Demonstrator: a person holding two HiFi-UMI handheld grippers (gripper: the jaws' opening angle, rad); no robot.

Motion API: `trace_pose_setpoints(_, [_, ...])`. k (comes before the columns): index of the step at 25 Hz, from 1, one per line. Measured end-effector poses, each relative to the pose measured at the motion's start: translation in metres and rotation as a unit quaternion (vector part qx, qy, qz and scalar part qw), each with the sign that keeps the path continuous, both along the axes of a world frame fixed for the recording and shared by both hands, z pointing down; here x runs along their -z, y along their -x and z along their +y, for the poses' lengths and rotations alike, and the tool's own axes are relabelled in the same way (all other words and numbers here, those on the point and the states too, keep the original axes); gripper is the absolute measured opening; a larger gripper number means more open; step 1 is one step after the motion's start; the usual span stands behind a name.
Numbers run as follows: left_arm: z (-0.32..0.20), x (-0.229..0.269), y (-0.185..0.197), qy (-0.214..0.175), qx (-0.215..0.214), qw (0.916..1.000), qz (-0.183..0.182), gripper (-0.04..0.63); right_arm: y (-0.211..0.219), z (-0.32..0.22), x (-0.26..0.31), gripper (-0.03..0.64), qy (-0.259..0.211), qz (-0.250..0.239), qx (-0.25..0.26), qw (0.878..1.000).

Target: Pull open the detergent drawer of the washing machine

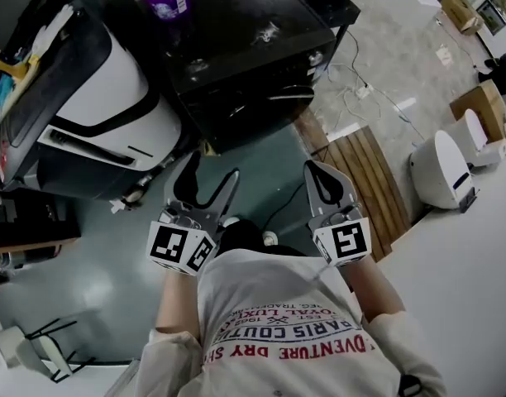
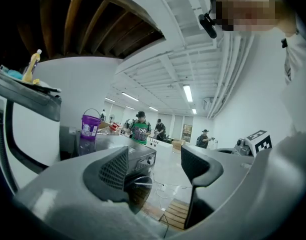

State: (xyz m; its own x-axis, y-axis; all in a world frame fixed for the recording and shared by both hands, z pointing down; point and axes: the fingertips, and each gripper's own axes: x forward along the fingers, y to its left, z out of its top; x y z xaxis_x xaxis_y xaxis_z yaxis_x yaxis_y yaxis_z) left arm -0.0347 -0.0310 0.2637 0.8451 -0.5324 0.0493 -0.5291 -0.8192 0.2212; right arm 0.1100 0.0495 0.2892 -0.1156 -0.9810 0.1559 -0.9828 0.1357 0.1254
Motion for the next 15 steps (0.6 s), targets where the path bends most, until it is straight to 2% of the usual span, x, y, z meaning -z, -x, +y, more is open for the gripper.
trace_pose_setpoints(4, [-0.023, -0.025, -0.005, 0.025, 0.025, 0.9993, -0.010, 0.328, -0.008, -0.032, -0.015, 0.002, 0.011, -0.003, 0.028, 1.000])
trace_pose_setpoints(6, [-0.035, -0.042, -0.009, 0.044, 0.031, 0.9986, 0.000, 0.328, -0.010, -0.050, -0.024, 0.002, 0.017, 0.000, 0.042, 0.999])
trace_pose_setpoints(9, [-0.057, -0.056, -0.020, 0.082, 0.037, 0.9947, 0.050, 0.328, -0.016, -0.081, -0.036, 0.002, 0.025, 0.006, 0.063, 0.998])
trace_pose_setpoints(12, [-0.088, -0.064, -0.030, 0.096, 0.053, 0.9875, 0.113, 0.328, -0.022, -0.116, -0.050, 0.002, 0.043, 0.005, 0.085, 0.995])
trace_pose_setpoints(15, [-0.119, -0.083, -0.043, 0.102, 0.069, 0.9858, 0.115, 0.328, -0.030, -0.151, -0.064, 0.002, 0.054, 0.011, 0.107, 0.993])
